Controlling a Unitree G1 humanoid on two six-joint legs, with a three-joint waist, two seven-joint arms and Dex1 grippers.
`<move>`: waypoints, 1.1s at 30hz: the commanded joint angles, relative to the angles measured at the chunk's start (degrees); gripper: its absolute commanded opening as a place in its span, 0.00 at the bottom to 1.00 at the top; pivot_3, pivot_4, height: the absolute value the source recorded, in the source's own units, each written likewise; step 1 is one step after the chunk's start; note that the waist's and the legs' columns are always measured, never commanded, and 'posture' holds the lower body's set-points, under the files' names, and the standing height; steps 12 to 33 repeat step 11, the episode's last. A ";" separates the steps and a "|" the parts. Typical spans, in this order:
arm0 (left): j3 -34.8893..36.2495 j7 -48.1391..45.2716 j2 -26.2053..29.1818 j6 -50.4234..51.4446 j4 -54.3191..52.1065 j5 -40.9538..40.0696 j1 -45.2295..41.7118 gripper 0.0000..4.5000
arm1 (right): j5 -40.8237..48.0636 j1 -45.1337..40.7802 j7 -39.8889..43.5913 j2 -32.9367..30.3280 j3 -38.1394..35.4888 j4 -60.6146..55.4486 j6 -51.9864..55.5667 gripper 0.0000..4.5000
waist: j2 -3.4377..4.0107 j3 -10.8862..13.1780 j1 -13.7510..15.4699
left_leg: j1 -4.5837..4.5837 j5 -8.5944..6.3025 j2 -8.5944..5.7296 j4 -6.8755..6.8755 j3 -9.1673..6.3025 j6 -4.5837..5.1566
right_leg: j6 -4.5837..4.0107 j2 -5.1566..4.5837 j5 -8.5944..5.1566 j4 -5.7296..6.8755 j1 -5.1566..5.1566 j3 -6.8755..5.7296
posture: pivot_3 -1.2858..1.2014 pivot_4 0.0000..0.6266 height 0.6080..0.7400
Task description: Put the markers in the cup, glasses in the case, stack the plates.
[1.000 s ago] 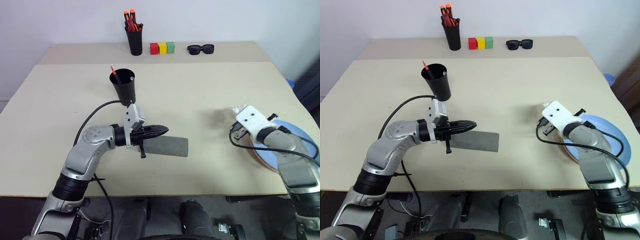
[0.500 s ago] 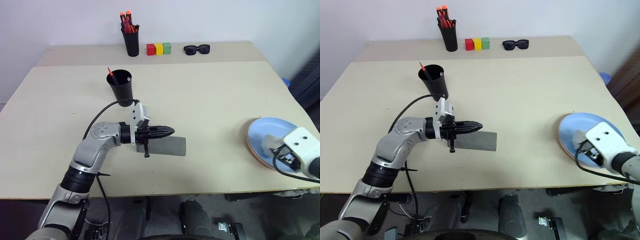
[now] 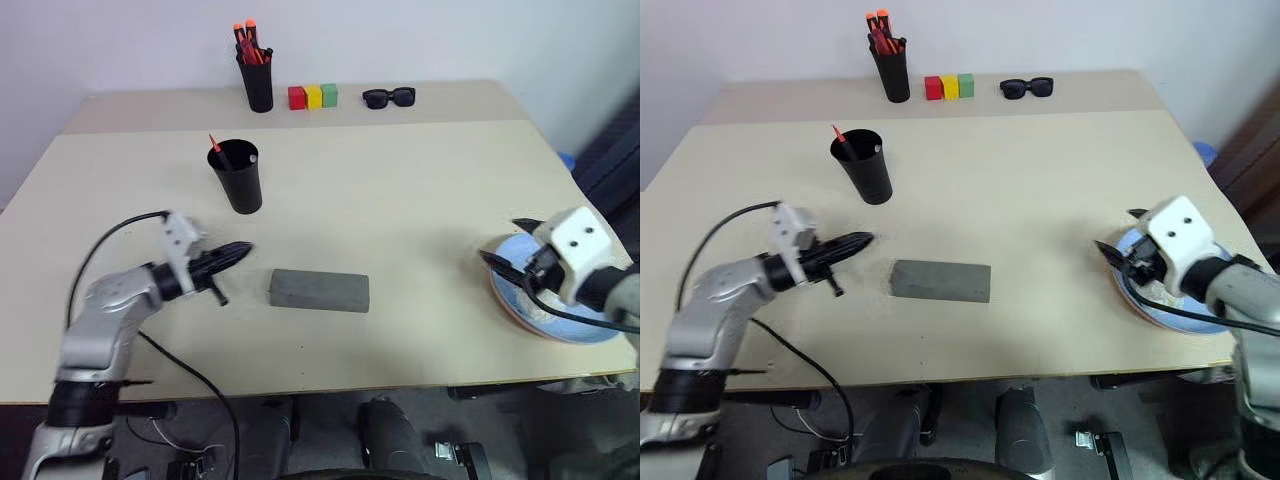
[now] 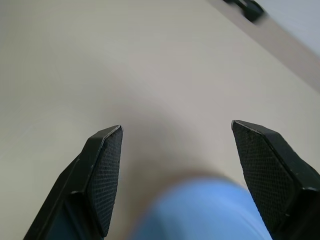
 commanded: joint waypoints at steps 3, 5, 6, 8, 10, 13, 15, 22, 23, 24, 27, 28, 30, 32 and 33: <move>6.34 2.05 2.35 -1.83 -2.60 -0.12 4.79 0.00 | 4.29 -4.15 1.96 0.56 2.22 5.75 -3.45 0.78 | 0.00 0.00 1.03 | -0.02 -0.05 -0.03 0.00 -0.01 -0.07 | -0.04 -0.06 -0.02 -0.14 -0.01 -0.03 | 0.52 0.24 1.00; 6.99 3.02 2.21 -1.82 -3.83 -0.20 6.66 0.00 | 5.02 -4.87 2.56 0.73 3.35 8.36 -4.25 0.78 | 0.01 0.00 1.30 | -0.01 -0.09 -0.02 -0.02 -0.01 -0.10 | -0.10 -0.06 -0.01 -0.31 -0.04 -0.04 | 0.52 0.24 1.00; 7.03 3.55 2.05 -1.64 -4.55 -0.32 7.19 0.00 | 5.27 -4.96 2.79 0.58 3.63 9.26 -4.63 0.78 | 0.01 0.00 1.35 | -0.01 -0.11 -0.02 -0.03 -0.02 -0.11 | -0.10 -0.07 -0.01 -0.36 -0.04 -0.06 | 0.52 0.24 1.00; 7.30 4.48 1.94 -1.06 -6.43 -0.84 8.22 0.00 | 5.65 -5.31 3.01 0.62 5.15 10.35 -5.02 0.78 | 0.01 0.00 1.32 | -0.03 -0.13 -0.02 -0.06 -0.05 -0.11 | -0.13 -0.08 0.01 -0.52 -0.01 -0.10 | 0.52 0.24 1.00; 7.39 5.72 1.65 -0.31 -8.23 -1.27 8.92 0.00 | 5.84 -6.05 2.96 1.10 6.80 11.40 -5.40 0.78 | 0.01 0.00 1.19 | -0.05 -0.15 -0.02 -0.08 -0.03 -0.09 | -0.14 -0.07 0.03 -0.59 -0.01 -0.08 | 0.52 0.24 1.00; 7.37 6.33 1.54 -0.01 -8.91 -1.35 9.11 0.00 | 5.96 -6.50 2.88 1.36 7.50 11.82 -5.49 0.78 | 0.01 0.00 1.19 | -0.05 -0.15 -0.02 -0.09 -0.03 -0.08 | -0.14 -0.07 0.03 -0.59 -0.01 -0.09 | 0.52 0.24 1.00; 7.37 6.33 1.54 -0.01 -8.91 -1.35 9.11 0.00 | 5.96 -6.50 2.88 1.36 7.50 11.82 -5.49 0.78 | 0.01 0.00 1.19 | -0.05 -0.15 -0.02 -0.09 -0.03 -0.08 | -0.14 -0.07 0.03 -0.59 -0.01 -0.09 | 0.52 0.24 1.00; 7.37 6.33 1.54 -0.01 -8.91 -1.35 9.11 0.00 | 5.96 -6.50 2.88 1.36 7.50 11.82 -5.49 0.78 | 0.01 0.00 1.19 | -0.05 -0.15 -0.02 -0.09 -0.03 -0.08 | -0.14 -0.07 0.03 -0.59 -0.01 -0.09 | 0.52 0.24 1.00; 7.37 6.33 1.54 -0.01 -8.91 -1.35 9.11 0.00 | 5.96 -6.50 2.88 1.36 7.50 11.82 -5.49 0.78 | 0.01 0.00 1.19 | -0.05 -0.15 -0.02 -0.09 -0.03 -0.08 | -0.14 -0.07 0.03 -0.59 -0.01 -0.09 | 0.52 0.24 1.00; 7.37 6.33 1.54 -0.01 -8.91 -1.35 9.11 0.00 | 5.96 -6.50 2.88 1.36 7.50 11.82 -5.49 0.78 | 0.01 0.00 1.19 | -0.05 -0.15 -0.02 -0.09 -0.03 -0.08 | -0.14 -0.07 0.03 -0.59 -0.01 -0.09 | 0.52 0.24 1.00; 7.37 6.33 1.54 -0.01 -8.91 -1.35 9.11 0.00 | 5.96 -6.50 2.88 1.36 7.50 11.82 -5.49 0.78 | 0.01 0.00 1.19 | -0.05 -0.15 -0.02 -0.09 -0.03 -0.08 | -0.14 -0.07 0.03 -0.59 -0.01 -0.09 | 0.52 0.24 1.00; 7.37 6.33 1.54 -0.01 -8.91 -1.35 9.11 0.00 | 5.96 -6.50 2.88 1.36 7.50 11.82 -5.49 0.78 | 0.01 0.00 1.19 | -0.05 -0.15 -0.02 -0.09 -0.03 -0.08 | -0.14 -0.07 0.03 -0.59 -0.01 -0.09 | 0.52 0.24 1.00; 7.37 6.33 1.54 -0.01 -8.91 -1.35 9.11 0.00 | 5.96 -6.50 2.88 1.36 7.50 11.82 -5.49 0.78 | 0.01 0.00 1.19 | -0.05 -0.15 -0.02 -0.09 -0.03 -0.08 | -0.14 -0.07 0.03 -0.59 -0.01 -0.09 | 0.52 0.24 1.00; 7.37 6.33 1.54 -0.01 -8.91 -1.35 9.11 0.00 | 5.96 -6.50 2.88 1.36 7.50 11.82 -5.49 0.78 | 0.01 0.00 1.19 | -0.05 -0.15 -0.02 -0.09 -0.03 -0.08 | -0.14 -0.07 0.03 -0.59 -0.01 -0.09 | 0.52 0.24 1.00; 7.37 6.33 1.54 -0.01 -8.91 -1.35 9.11 0.00 | 5.96 -6.50 2.88 1.36 7.50 11.82 -5.49 0.78 | 0.01 0.00 1.19 | -0.05 -0.15 -0.02 -0.09 -0.03 -0.08 | -0.14 -0.07 0.03 -0.59 -0.01 -0.09 | 0.52 0.24 1.00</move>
